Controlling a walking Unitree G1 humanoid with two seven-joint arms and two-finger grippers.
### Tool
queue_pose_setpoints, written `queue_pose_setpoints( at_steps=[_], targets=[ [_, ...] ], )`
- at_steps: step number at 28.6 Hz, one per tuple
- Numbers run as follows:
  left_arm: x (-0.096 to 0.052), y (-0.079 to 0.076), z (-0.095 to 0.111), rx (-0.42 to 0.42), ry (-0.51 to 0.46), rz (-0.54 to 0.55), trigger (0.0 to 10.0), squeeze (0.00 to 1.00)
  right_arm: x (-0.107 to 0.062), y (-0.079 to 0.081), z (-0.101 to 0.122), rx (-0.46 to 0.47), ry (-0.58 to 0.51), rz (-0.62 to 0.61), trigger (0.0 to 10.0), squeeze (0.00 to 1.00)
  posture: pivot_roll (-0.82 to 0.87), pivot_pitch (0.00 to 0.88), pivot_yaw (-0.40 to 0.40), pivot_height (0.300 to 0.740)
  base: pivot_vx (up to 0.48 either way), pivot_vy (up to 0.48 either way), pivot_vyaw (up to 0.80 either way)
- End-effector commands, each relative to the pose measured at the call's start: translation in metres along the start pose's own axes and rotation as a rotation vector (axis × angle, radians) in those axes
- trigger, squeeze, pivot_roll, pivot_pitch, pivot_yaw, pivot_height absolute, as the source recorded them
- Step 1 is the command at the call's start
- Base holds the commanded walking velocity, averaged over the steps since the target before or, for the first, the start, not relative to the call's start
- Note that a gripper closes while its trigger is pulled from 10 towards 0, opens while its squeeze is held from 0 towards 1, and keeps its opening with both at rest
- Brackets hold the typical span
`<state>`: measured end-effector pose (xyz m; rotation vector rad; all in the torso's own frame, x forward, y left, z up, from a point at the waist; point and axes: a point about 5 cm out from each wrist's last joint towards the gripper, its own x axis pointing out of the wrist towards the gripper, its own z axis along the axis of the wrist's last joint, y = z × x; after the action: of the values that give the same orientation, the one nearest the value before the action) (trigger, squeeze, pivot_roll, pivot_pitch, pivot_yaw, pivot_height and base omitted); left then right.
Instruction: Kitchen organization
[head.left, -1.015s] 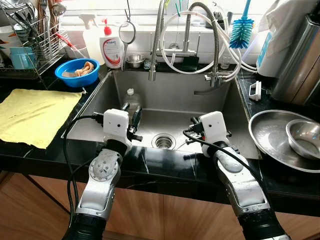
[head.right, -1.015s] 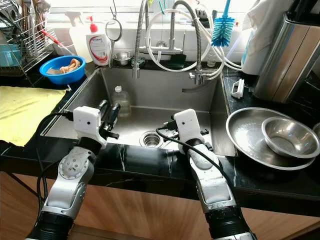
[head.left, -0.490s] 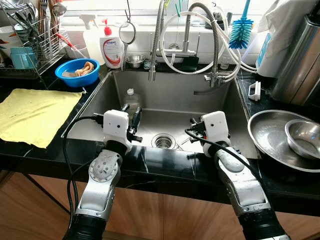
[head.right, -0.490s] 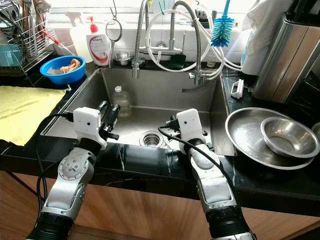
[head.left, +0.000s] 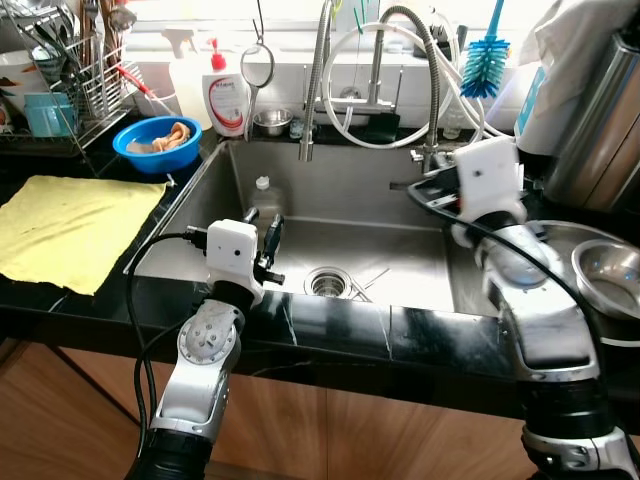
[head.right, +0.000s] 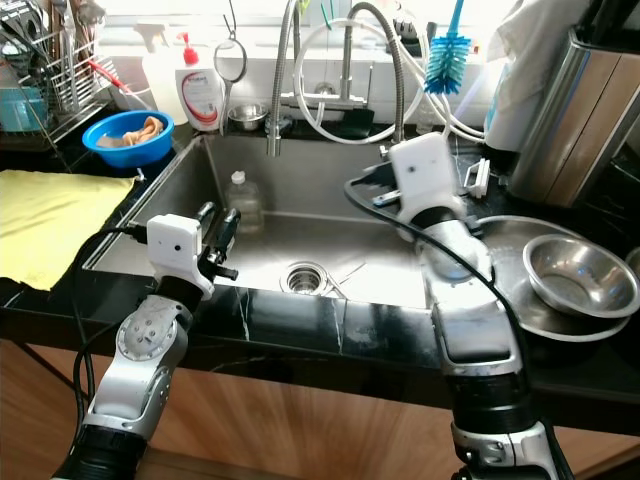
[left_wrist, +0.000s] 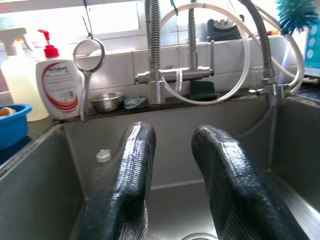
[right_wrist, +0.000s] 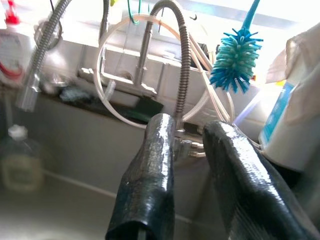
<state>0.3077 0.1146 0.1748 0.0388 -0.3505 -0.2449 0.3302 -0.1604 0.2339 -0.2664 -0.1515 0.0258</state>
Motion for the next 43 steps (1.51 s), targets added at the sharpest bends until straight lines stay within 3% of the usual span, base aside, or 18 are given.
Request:
queue_pose_setpoints(
  at_steps=[1,2,4,10,26,31,43],
  targets=[
    [0.003,0.003,0.003,0.005,-0.014,0.013,10.0,0.0,-0.004,0.01,0.002,0.085,-0.048,0.037,10.0,0.0,-0.11,0.0,0.045,0.74,0.0,0.0,0.0],
    [0.002,0.004,0.004,0.01,-0.019,0.018,10.0,0.0,-0.006,0.017,-0.002,0.17,-0.047,0.067,10.0,0.0,-0.11,0.0,0.044,0.74,0.0,0.0,0.0],
    [0.002,0.005,0.004,0.02,-0.023,0.021,10.0,0.0,-0.009,0.023,-0.006,0.206,-0.031,0.073,10.0,0.0,-0.1,0.0,0.043,0.74,0.0,0.0,0.0],
    [0.001,0.007,0.005,0.013,-0.034,0.039,10.0,0.0,-0.011,0.026,-0.02,0.212,0.0,0.071,10.0,0.0,-0.1,0.0,0.038,0.74,0.0,0.0,0.0],
    [0.0,0.004,0.004,0.02,-0.031,0.03,10.0,0.0,-0.013,0.027,-0.024,0.208,0.0,0.081,10.0,0.0,-0.1,0.0,0.038,0.74,-0.081,0.0,0.0],
    [0.0,0.003,0.004,0.017,-0.035,0.025,10.0,0.0,-0.012,0.028,-0.024,0.208,0.0,0.083,10.0,0.0,-0.1,0.0,0.038,0.74,-0.467,0.0,0.0],
    [0.001,0.004,0.004,0.032,-0.028,0.024,10.0,0.0,-0.011,0.028,-0.025,0.203,0.009,0.085,10.0,0.0,-0.1,0.0,0.039,0.74,0.0,0.0,0.0]
  ],
)
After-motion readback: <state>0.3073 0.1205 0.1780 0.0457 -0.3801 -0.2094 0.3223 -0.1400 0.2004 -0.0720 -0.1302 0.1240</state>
